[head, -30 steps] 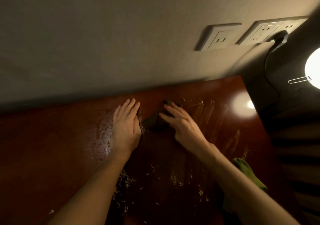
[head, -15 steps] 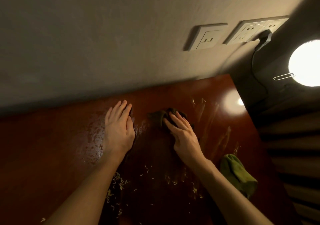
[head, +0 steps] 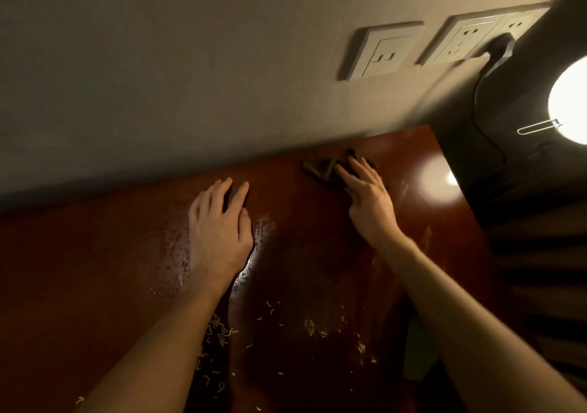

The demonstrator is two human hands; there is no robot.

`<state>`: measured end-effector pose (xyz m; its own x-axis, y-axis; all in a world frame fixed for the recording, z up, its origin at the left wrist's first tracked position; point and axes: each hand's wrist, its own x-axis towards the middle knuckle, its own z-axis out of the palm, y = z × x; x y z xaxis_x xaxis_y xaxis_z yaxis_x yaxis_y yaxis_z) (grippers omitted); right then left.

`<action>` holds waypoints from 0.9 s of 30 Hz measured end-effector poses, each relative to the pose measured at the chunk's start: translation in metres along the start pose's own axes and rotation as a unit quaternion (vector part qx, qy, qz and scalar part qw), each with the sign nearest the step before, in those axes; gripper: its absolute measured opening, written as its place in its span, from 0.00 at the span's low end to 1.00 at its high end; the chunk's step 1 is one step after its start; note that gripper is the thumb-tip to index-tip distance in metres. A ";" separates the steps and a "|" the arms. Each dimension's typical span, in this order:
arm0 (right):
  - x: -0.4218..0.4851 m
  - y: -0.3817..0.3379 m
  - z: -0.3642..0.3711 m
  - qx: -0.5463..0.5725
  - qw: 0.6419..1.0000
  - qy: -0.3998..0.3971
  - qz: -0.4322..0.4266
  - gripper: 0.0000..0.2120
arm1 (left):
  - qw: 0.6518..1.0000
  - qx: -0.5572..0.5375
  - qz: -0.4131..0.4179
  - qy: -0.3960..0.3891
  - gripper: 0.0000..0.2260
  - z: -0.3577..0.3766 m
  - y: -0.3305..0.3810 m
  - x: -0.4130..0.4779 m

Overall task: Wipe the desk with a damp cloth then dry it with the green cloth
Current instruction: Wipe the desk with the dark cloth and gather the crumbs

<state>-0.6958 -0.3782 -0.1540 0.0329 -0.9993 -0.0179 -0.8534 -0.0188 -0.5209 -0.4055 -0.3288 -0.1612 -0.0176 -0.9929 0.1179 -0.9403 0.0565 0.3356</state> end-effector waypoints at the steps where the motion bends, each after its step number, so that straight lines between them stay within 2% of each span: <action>1: -0.015 -0.007 0.003 0.012 1.000 0.017 0.014 0.29 | 1.000 0.008 -0.001 -0.005 0.23 0.000 0.001 0.000; 6: -0.063 -0.035 0.016 0.014 1.000 -0.003 0.004 0.32 | 1.000 0.025 -0.001 -0.013 0.23 0.000 0.001 0.001; 11: 0.008 0.002 -0.004 -0.014 0.996 -0.049 -0.079 0.36 | 1.000 0.020 0.019 -0.008 0.23 0.000 0.003 0.000; 15: 0.037 0.034 -0.027 -0.010 0.999 -0.025 -0.018 0.30 | 1.000 0.009 0.011 -0.015 0.24 0.000 0.003 -0.001; 20: -0.022 0.019 -0.017 0.020 0.998 0.029 0.054 0.29 | 1.000 0.007 0.004 -0.021 0.24 0.000 0.004 0.000; 23: -0.060 -0.001 -0.008 0.014 1.000 -0.009 0.016 0.31 | 1.000 0.011 0.002 -0.022 0.24 -0.001 0.005 0.001; 27: -0.023 0.017 -0.021 0.013 0.997 -0.053 -0.057 0.33 | 1.000 0.013 0.003 -0.021 0.24 -0.003 0.006 0.001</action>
<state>-0.7217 -0.3560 -0.1445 0.1850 -0.9817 -0.0460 -0.8273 -0.1303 -0.5464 -0.4105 -0.3291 -0.1565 -0.0369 -0.9960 0.0811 -0.9489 0.0604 0.3098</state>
